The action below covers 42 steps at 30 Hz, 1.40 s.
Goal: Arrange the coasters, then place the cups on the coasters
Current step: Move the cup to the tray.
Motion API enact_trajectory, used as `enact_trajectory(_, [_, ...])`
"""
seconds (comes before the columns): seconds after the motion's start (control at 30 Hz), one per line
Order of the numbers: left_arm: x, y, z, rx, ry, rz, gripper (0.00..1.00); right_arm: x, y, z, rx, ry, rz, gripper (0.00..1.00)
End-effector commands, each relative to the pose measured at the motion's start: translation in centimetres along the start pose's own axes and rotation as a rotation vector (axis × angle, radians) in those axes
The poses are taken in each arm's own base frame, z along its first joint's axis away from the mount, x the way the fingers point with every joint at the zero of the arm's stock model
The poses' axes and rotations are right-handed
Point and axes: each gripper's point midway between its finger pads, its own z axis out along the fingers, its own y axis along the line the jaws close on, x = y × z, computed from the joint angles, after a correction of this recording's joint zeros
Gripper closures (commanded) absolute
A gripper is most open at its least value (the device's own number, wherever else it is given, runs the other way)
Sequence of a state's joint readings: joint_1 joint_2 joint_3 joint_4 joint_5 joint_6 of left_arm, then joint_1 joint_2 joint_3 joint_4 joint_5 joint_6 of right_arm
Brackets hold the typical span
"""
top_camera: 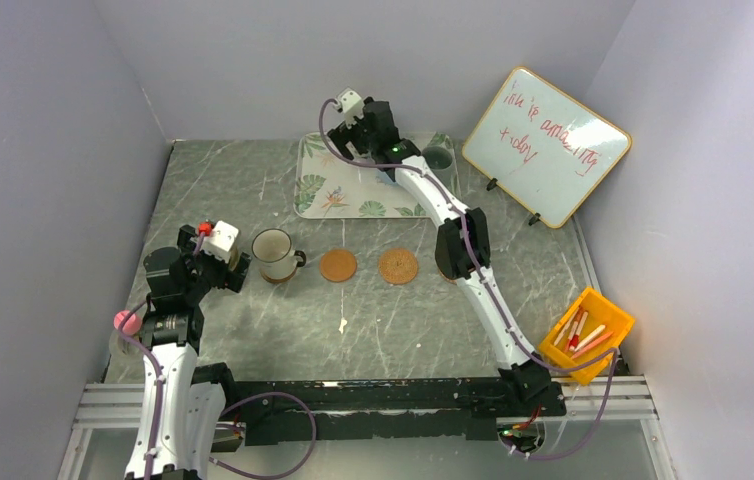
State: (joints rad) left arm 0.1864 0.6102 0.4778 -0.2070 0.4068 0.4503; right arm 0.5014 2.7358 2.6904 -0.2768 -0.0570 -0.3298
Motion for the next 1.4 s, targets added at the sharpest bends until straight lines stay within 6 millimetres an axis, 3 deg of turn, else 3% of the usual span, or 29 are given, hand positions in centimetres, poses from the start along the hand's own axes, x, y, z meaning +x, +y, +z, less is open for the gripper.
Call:
enact_trajectory(0.0, [-0.6, -0.2, 0.0, 0.016, -0.028, 0.017, 0.04, -4.4, -2.4, -0.5, 0.061, -0.128, -0.039, 0.00])
enact_trajectory(0.37, [-0.5, -0.1, 0.0, 0.015, -0.023, 0.015, 0.04, -1.3, -0.1, 0.3, -0.056, -0.067, -0.136, 0.03])
enact_trajectory(0.77, [-0.4, -0.2, 0.1, 0.019, -0.020, 0.014, 0.04, 2.6, 2.2, -0.1, -0.189, 0.043, -0.280, 0.14])
enact_trajectory(1.07, [-0.6, -0.2, 0.0, 0.022, -0.024, 0.017, 0.04, 3.6, 3.8, -1.2, -0.280, 0.088, -0.336, 0.34])
enact_trajectory(1.13, [-0.5, -0.3, 0.0, 0.023, -0.023, 0.016, 0.04, 3.6, 4.0, -1.4, -0.289, 0.097, -0.350, 0.45])
enact_trajectory(1.23, [-0.5, -0.3, 0.0, 0.023, -0.022, 0.015, 0.04, 3.6, 4.1, -1.7, -0.291, 0.104, -0.362, 0.74])
enact_trajectory(1.27, [-0.5, -0.3, 0.0, 0.024, -0.022, 0.015, 0.04, 3.6, 4.0, -1.7, -0.287, 0.106, -0.363, 0.79])
enact_trajectory(1.37, [-0.5, -0.3, 0.0, 0.022, -0.021, 0.014, 0.04, 3.3, 3.9, -2.0, -0.293, 0.104, -0.377, 0.76])
